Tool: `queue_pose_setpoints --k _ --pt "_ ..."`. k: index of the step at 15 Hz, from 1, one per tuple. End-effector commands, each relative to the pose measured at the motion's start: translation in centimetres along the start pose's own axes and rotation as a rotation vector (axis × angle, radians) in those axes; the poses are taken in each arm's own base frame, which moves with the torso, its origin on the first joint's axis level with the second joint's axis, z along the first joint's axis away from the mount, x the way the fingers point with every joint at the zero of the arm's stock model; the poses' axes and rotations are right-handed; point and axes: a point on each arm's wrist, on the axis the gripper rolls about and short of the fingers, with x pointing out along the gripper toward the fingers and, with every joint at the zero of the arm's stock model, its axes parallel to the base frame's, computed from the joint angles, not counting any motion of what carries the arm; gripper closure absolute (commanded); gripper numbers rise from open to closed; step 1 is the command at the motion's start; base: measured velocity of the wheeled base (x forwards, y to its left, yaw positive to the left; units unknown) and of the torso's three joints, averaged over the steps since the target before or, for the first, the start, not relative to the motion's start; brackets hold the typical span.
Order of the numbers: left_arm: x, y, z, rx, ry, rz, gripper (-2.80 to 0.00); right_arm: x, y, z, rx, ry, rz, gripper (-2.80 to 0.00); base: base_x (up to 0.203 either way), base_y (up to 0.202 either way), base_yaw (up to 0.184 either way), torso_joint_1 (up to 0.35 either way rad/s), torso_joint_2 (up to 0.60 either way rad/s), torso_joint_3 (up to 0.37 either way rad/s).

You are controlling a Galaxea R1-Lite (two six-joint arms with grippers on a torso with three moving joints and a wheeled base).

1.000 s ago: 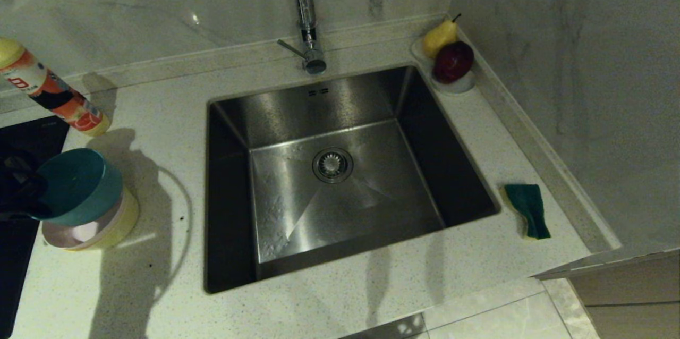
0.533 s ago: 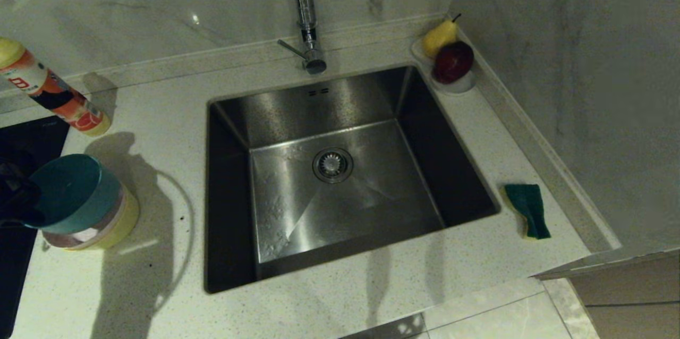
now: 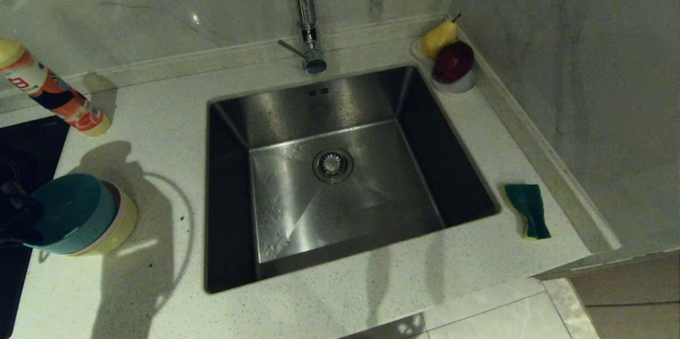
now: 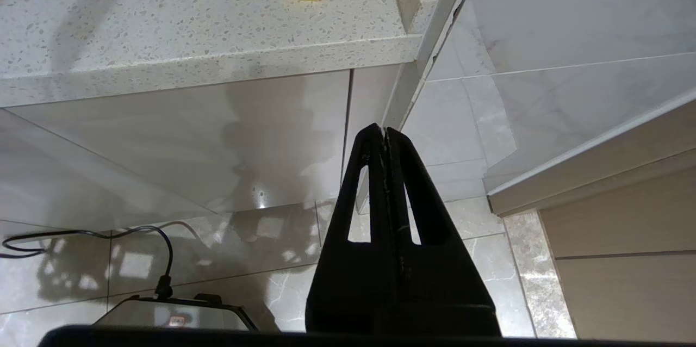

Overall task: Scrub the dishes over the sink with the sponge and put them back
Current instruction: Place the bowl on the bowl

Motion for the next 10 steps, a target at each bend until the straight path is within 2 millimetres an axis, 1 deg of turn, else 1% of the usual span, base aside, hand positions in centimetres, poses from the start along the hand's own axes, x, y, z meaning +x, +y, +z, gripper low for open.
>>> queue_pose_setpoints --k 1,7,8,10 --pt "0.06 0.08 -0.13 -0.006 0.008 0.003 0.00 0.00 0.00 -0.01 -0.001 0.000 0.000 0.00 0.000 0.000 0.000 0.000 0.00 0.000" --pt "0.37 0.13 -0.19 -0.002 0.016 0.009 0.00 0.00 0.00 -0.01 -0.001 0.000 0.001 0.00 0.000 0.000 0.000 0.000 0.00 0.000" --pt "0.30 0.09 -0.12 -0.005 0.013 0.008 -2.80 -0.01 0.00 0.03 -0.001 -0.001 0.001 0.00 0.000 0.000 0.000 0.000 0.00 0.000" --pt "0.18 0.01 0.02 -0.006 0.007 0.003 -2.80 0.00 0.00 -0.01 -0.001 0.000 0.001 0.00 0.000 0.000 0.000 0.000 0.00 0.000"
